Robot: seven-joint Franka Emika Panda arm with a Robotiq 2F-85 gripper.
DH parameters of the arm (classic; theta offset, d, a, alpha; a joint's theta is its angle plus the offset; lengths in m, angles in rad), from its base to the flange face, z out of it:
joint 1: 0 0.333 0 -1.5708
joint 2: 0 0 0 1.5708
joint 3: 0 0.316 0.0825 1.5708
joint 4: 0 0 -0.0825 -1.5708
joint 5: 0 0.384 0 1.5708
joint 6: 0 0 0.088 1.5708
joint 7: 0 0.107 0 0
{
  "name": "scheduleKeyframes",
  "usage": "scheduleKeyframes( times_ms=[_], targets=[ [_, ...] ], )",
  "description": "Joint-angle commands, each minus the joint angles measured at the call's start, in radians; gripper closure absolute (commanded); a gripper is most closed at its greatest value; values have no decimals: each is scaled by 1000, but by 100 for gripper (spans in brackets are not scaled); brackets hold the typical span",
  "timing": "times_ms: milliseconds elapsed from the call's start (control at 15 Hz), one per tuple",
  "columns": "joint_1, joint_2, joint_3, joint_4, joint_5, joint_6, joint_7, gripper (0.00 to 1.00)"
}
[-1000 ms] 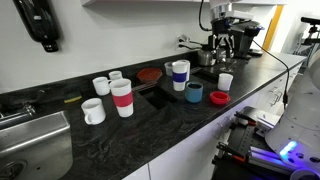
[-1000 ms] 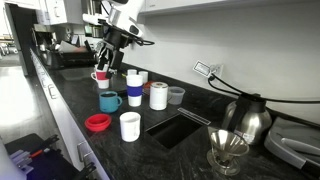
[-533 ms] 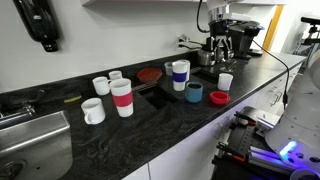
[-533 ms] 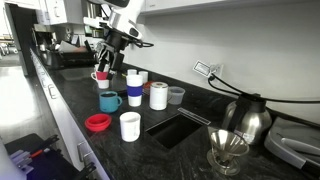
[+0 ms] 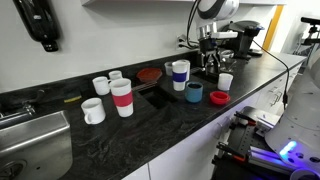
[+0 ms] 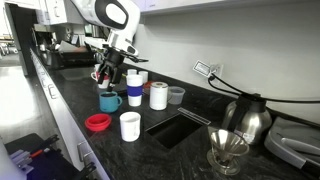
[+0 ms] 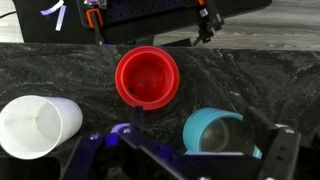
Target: Move the blue mug cup to the right
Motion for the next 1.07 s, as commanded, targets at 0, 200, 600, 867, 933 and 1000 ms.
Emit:
scheduleKeyframes(
  times_ms=[0,200,600,867,933,1000],
  targets=[
    [15,43,17,-25,38,56,-17,0],
    [16,56,24,-24,30,42,-5,0],
    [12,58,22,-19,31,52,12,0],
    [4,92,25,0,27,128,101,0],
    [3,102,25,5,27,146,123,0],
    [3,113,26,9,25,164,145,0]
  ],
)
